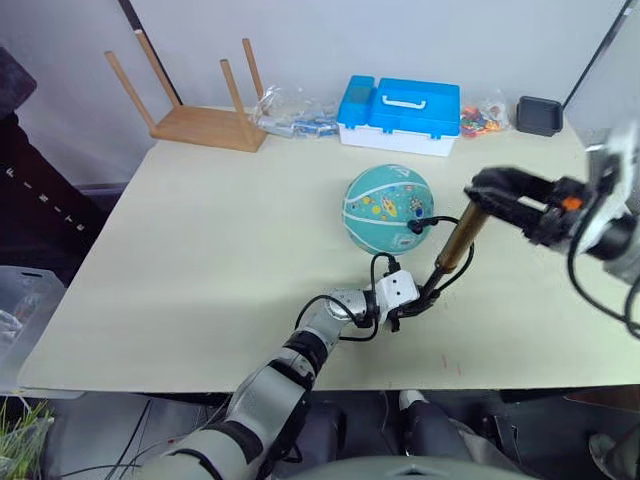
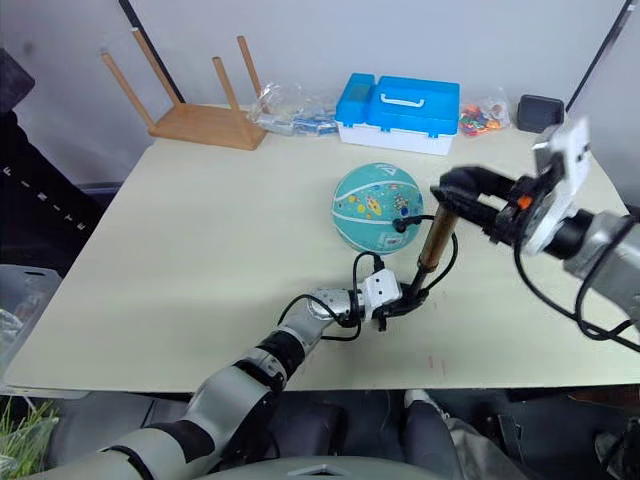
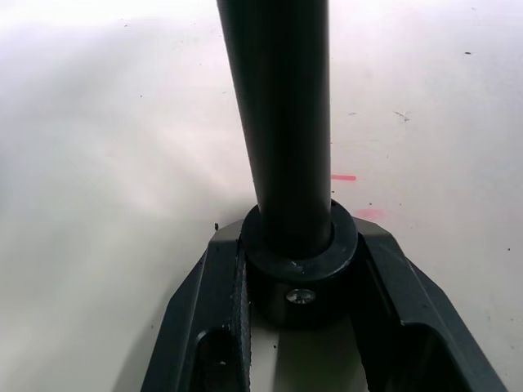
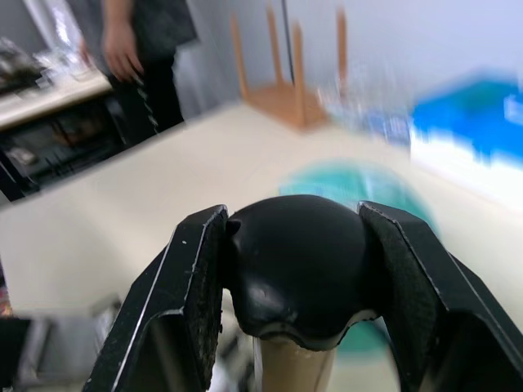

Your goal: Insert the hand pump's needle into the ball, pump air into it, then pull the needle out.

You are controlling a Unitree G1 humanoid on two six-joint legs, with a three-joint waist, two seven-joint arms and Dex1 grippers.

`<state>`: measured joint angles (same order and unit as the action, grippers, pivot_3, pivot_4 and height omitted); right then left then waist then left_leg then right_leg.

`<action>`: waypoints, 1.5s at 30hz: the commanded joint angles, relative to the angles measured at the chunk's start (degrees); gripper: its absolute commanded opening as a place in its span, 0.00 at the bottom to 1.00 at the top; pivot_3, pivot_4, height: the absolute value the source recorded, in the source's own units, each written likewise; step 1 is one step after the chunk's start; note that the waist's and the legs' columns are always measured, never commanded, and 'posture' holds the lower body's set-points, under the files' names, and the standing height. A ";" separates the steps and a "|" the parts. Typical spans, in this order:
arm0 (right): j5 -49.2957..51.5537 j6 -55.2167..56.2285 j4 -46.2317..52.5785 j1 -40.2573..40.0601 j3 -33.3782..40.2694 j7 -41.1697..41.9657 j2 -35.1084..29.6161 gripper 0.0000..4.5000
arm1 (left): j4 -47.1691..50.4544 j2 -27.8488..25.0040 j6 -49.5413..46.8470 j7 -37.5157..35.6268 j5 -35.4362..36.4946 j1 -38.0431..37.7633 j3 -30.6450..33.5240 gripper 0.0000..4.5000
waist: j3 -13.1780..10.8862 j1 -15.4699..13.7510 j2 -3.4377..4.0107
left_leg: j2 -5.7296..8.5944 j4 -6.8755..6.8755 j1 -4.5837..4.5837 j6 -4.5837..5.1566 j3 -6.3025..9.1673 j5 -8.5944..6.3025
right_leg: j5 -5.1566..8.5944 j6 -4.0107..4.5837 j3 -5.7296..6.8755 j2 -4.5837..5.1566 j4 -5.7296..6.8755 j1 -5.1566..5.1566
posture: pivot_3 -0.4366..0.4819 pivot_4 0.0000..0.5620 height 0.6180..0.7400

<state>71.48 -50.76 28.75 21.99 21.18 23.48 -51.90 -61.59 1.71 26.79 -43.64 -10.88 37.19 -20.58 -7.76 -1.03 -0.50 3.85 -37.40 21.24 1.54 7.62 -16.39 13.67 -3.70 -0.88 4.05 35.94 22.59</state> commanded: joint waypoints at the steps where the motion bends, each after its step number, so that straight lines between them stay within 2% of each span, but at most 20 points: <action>1: 12.28 -0.99 -1.44 6.40 9.04 -6.17 -5.66 0.46 | -6.91 -1.92 -3.33 -0.26 -3.82 -2.74 -2.25 0.24 | -0.04 -0.01 0.01 | 0.00 -0.04 0.06 0.00 0.00 0.00 | -0.01 -0.01 -0.01 0.03 -0.02 0.03 | 0.48 0.27 1.00; 3: 14.22 -1.58 -1.45 5.83 8.79 -7.09 -6.50 0.46 | -7.03 -1.88 -3.35 -0.29 -3.77 -2.63 -2.25 0.24 | -0.14 -0.04 -0.17 | 0.00 -0.05 0.18 0.02 0.01 -0.01 | -0.04 -0.03 -0.01 0.18 -0.04 0.13 | 0.48 0.27 1.00; 7: 4.71 -0.41 1.50 -2.27 2.59 -4.75 -3.24 0.46 | -6.80 -2.03 -3.18 -0.45 -3.64 -2.87 -2.23 0.24 | 0.00 -0.14 -0.26 | -0.03 -0.09 0.37 0.02 0.11 -0.01 | -0.05 -0.01 0.03 0.18 -0.04 0.26 | 0.48 0.27 1.00; 11: -6.88 4.26 0.67 -9.34 -7.08 -2.05 2.69 0.46 | -6.10 -2.52 -3.08 -0.63 -3.37 -3.36 -2.02 0.24 | 0.38 0.13 -0.54 | -0.02 -0.09 0.28 0.02 0.06 0.00 | -0.05 -0.02 0.05 0.07 0.00 0.22 | 0.48 0.27 1.00; 12: -8.84 5.26 0.30 -10.22 -8.49 -1.38 3.77 0.46 | -6.00 -2.64 -3.10 -0.66 -3.30 -3.41 -1.97 0.24 | 0.54 0.27 -0.68 | -0.02 -0.03 0.03 0.03 0.03 -0.01 | -0.05 -0.02 0.01 0.02 0.00 0.03 | 0.48 0.27 1.00; 17: -30.17 16.44 -10.83 -18.80 -26.78 4.87 11.63 0.46 | -4.74 -4.00 -3.43 -0.40 -3.04 -4.32 -1.60 0.24 | 1.02 1.30 -1.16 | -0.19 0.23 -1.15 0.01 0.01 -0.05 | 0.20 -0.24 0.01 -0.24 -0.06 -0.94 | 0.48 0.27 1.00; 21: -38.87 21.37 -15.49 -20.54 -31.55 7.28 13.76 0.46 | -3.59 -4.81 -3.51 -0.79 -2.85 -4.91 -1.42 0.24 | 1.45 2.04 -1.40 | -0.36 0.43 -1.67 -0.02 0.00 -0.06 | 0.40 -0.15 -0.03 -0.27 -0.07 -1.34 | 0.48 0.27 1.00; 23: -38.70 21.65 -14.82 -20.24 -30.01 7.71 14.50 0.46 | -3.44 -4.99 -3.78 -0.89 -2.62 -4.90 -1.23 0.24 | 1.52 2.04 -1.38 | -0.47 0.43 -1.71 -0.03 0.05 -0.06 | 0.39 -0.12 -0.01 -0.41 -0.05 -1.35 | 0.48 0.27 1.00; 28: -32.20 18.64 -7.62 -16.78 -20.35 8.46 12.48 0.46 | -3.26 -4.83 -3.77 -0.66 -2.89 -5.52 -1.54 0.24 | 1.38 1.87 -1.12 | -0.51 0.43 -1.61 -0.04 0.08 -0.05 | 0.36 -0.06 -0.04 -0.46 -0.05 -1.26 | 0.48 0.27 1.00; 35: -9.44 7.36 2.23 -5.74 -1.24 5.76 3.05 0.46 | -5.28 -2.80 -4.17 -0.26 -3.48 -4.18 -2.08 0.24 | 0.43 0.90 -0.14 | -0.15 0.18 -0.90 -0.02 0.05 -0.03 | 0.16 0.07 -0.01 -0.17 -0.05 -0.78 | 0.48 0.27 1.00; 37: -1.92 4.59 2.17 -2.09 2.84 3.64 0.03 0.46 | -5.76 -2.67 -4.18 -0.37 -3.62 -3.83 -2.07 0.24 | 0.29 0.26 -0.18 | -0.04 0.05 -0.38 0.00 0.05 -0.02 | 0.08 0.02 0.00 -0.09 -0.04 -0.33 | 0.48 0.27 1.00; 39: 5.35 1.96 1.57 0.76 6.79 1.92 -4.04 0.46 | -6.10 -2.56 -4.22 -0.47 -3.68 -3.52 -2.03 0.24 | 0.24 0.05 -0.19 | -0.04 0.05 -0.30 0.01 0.11 -0.02 | 0.06 0.04 0.05 -0.05 -0.04 -0.27 | 0.48 0.27 1.00; 41: 9.70 0.47 0.99 2.38 8.61 0.25 -6.61 0.46 | -6.34 -2.50 -4.26 -0.53 -3.65 -3.29 -2.02 0.24 | 0.22 -0.08 -0.20 | 0.00 0.05 -0.03 0.01 0.10 -0.02 | 0.05 0.04 0.04 0.04 -0.04 -0.04 | 0.48 0.27 1.00; 43: 8.87 -0.93 0.80 3.05 8.28 -1.65 -8.99 0.46 | -6.53 -2.54 -4.25 -0.73 -3.55 -3.01 -1.96 0.24 | 0.20 -0.13 -0.23 | -0.02 0.04 0.08 0.02 0.11 -0.03 | 0.04 0.04 0.03 0.13 -0.05 0.06 | 0.48 0.27 1.00; 45: 8.05 -1.13 1.99 1.57 6.79 -2.30 -8.64 0.46 | -6.63 -2.58 -4.17 -0.86 -3.58 -2.84 -2.00 0.24 | 0.19 -0.20 -0.24 | -0.02 0.04 0.13 0.02 0.10 -0.03 | 0.04 0.04 0.03 0.21 -0.05 0.10 | 0.48 0.27 1.00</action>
<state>79.22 -53.73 29.23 22.34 23.54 22.46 -60.23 -61.36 1.52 25.87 -44.38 -10.96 37.49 -20.67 -7.57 -1.22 -0.74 3.84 -37.38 21.40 1.58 7.73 -16.43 13.72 -3.66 -0.84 4.26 35.89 22.69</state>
